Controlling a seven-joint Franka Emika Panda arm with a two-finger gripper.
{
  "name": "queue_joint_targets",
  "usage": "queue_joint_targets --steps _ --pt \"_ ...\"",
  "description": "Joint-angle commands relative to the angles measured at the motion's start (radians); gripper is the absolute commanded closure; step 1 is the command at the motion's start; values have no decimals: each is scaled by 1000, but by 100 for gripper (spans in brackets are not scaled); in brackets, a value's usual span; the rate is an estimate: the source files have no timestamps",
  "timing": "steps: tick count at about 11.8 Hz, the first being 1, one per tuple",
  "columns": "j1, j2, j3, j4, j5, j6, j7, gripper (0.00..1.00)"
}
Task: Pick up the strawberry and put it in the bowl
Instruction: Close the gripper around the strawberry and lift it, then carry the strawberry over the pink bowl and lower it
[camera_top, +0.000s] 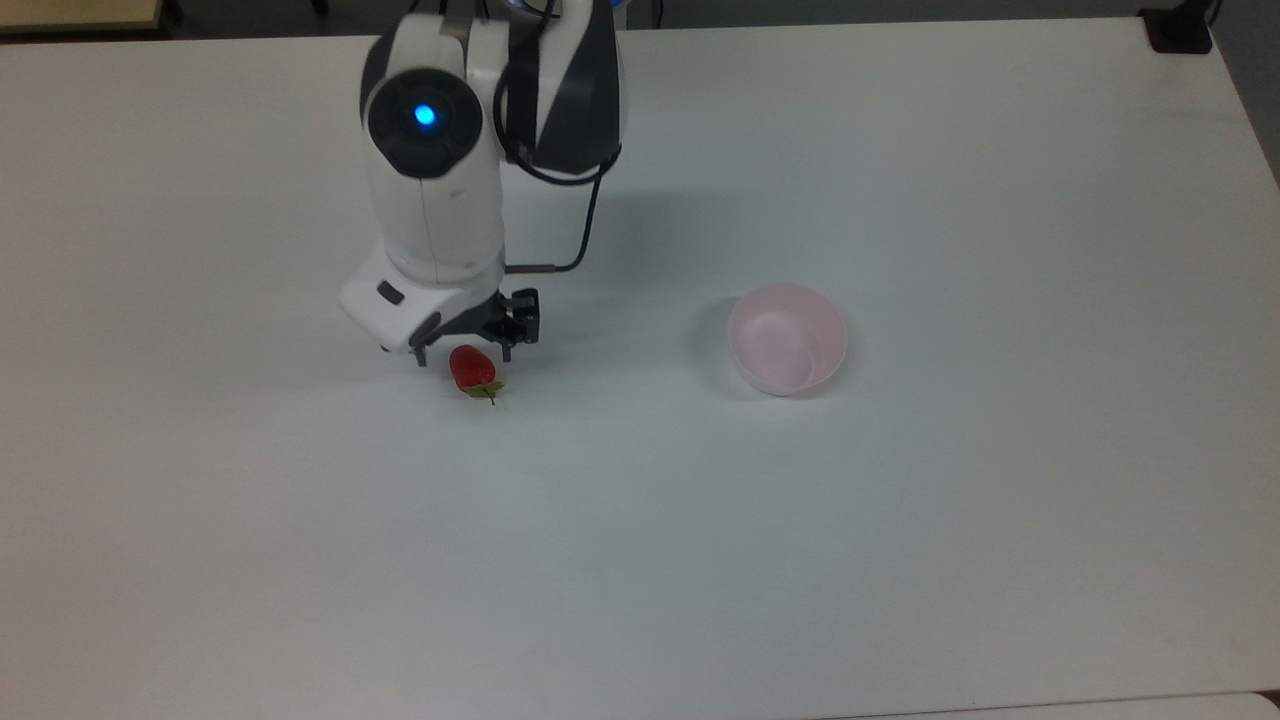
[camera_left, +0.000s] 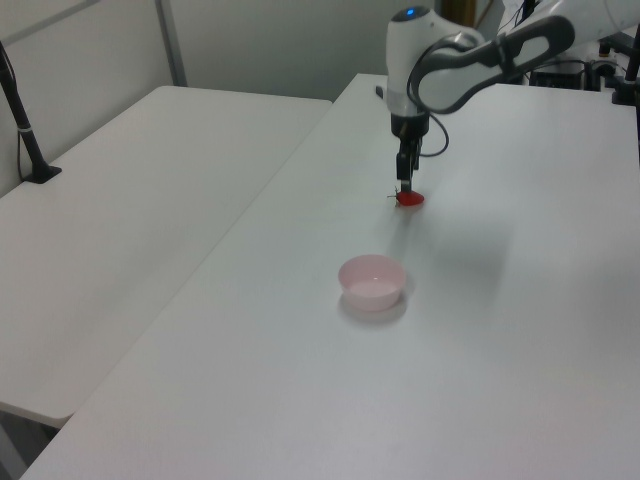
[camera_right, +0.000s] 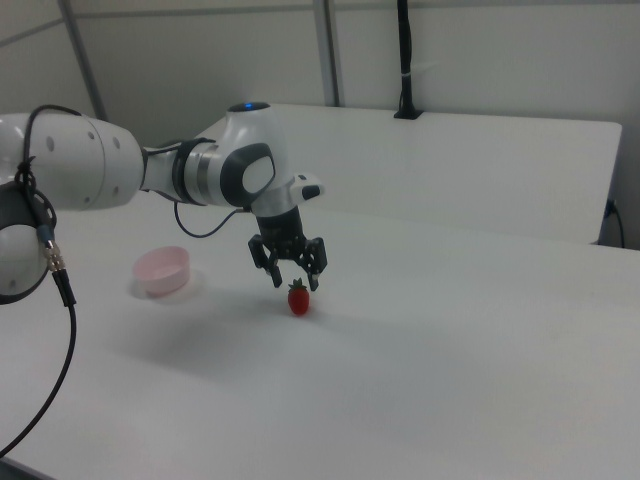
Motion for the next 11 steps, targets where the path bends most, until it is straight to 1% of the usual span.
queue_joint_targets --steps 1,2,3,5,6,8,9,11 --pt "24 41 -6 -3 16 61 -17 47" --pt "26 41 -6 -6 14 63 -19 57" --pt "26 41 -6 -8 14 63 -20 63" --pt "31 39 -6 -8 14 61 -19 82" --pt "32 35 -6 -8 16 53 -16 82" --pt "66 1 -2 1 19 14 39 82" --pt "101 -23 4 5 31 -3 111 82" --pt "193 -40 14 24 49 -2 247 82"
